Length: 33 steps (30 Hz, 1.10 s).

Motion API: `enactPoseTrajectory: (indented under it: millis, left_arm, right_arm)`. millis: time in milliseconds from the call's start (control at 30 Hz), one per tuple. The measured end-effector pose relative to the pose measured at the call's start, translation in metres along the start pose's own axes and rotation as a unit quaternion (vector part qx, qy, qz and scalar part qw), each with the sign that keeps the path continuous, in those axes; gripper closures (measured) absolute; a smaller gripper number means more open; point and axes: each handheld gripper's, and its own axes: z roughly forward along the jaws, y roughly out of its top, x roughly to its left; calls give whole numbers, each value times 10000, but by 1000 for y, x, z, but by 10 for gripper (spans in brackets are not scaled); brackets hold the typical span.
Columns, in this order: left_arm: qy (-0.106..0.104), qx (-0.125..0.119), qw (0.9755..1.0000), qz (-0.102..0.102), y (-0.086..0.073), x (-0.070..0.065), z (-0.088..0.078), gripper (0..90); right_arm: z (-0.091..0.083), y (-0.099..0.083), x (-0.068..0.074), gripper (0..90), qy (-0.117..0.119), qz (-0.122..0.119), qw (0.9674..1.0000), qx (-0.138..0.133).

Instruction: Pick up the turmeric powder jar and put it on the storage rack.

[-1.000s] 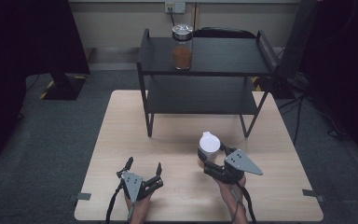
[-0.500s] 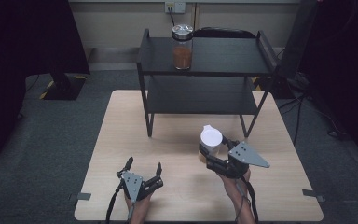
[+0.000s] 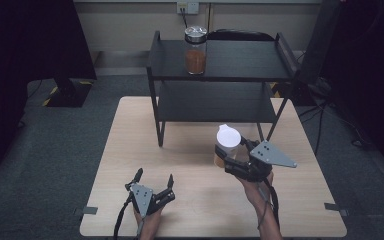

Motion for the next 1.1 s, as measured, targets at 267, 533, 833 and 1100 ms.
enactPoseTrajectory:
  millis: [267,533,833,1100]
  left_arm:
    - [0,0,10000,0,0,0,0,2]
    - [1,3,10000,0,0,0,0,2]
    - [1,3,10000,0,0,0,0,2]
    - [1,2,10000,1,0,0,0,2]
  right_arm:
    - [2,22,-11,299,119,-30,9999,-47]
    - [5,39,-21,299,253,-30,9997,-23]
    - [8,55,-30,299,309,7,9995,-68]
    - [14,80,-41,299,339,-28,9994,-76]
